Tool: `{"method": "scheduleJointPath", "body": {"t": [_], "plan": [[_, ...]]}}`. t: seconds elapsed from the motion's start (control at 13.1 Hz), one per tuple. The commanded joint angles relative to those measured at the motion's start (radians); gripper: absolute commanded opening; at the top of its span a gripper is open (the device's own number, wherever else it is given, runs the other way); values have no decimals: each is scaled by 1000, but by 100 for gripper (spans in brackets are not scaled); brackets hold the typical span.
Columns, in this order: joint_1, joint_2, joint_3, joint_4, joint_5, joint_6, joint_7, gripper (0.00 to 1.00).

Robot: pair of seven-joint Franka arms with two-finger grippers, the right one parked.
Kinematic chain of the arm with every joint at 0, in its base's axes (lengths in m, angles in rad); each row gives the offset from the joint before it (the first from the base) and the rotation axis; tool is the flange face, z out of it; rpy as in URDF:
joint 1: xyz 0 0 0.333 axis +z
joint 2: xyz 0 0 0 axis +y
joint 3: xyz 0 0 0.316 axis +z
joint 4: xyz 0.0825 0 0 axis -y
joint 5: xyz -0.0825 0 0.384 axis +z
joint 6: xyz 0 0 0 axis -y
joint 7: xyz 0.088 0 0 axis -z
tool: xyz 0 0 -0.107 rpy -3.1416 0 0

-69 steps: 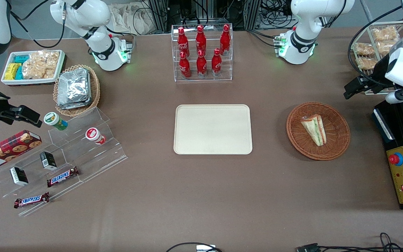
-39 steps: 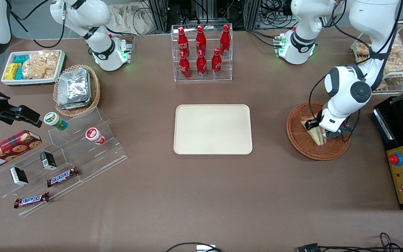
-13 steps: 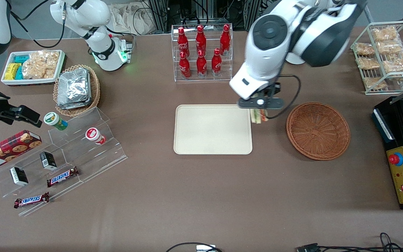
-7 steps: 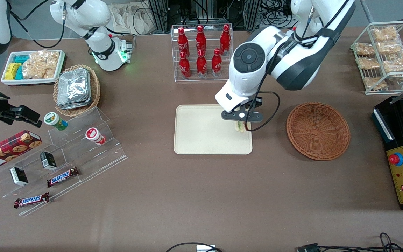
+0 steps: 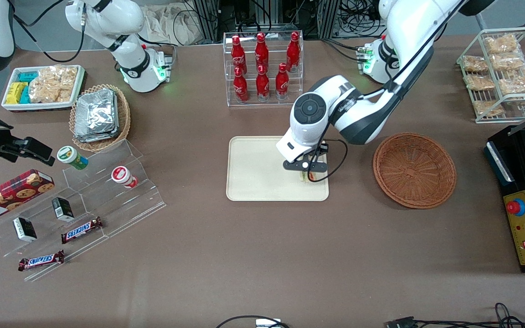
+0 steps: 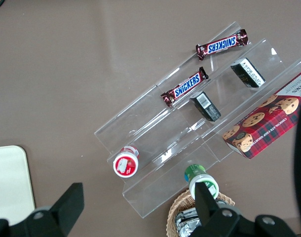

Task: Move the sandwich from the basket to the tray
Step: 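Lower the sandwich onto the tray and open the left gripper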

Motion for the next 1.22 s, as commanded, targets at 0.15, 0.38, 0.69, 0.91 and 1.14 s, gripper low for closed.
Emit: {"method": "scheduleJointPath", "body": {"t": [0.15, 0.38, 0.69, 0.91, 1.14], "plan": [[4, 45, 33, -99, 90, 157, -74, 5], [4, 61, 47, -140, 114, 229, -98, 5], [4, 78, 50, -151, 121, 260, -100, 10], [6, 78, 51, -149, 123, 258, -120, 71], [10, 68, 51, -149, 123, 248, -133, 100]]}}
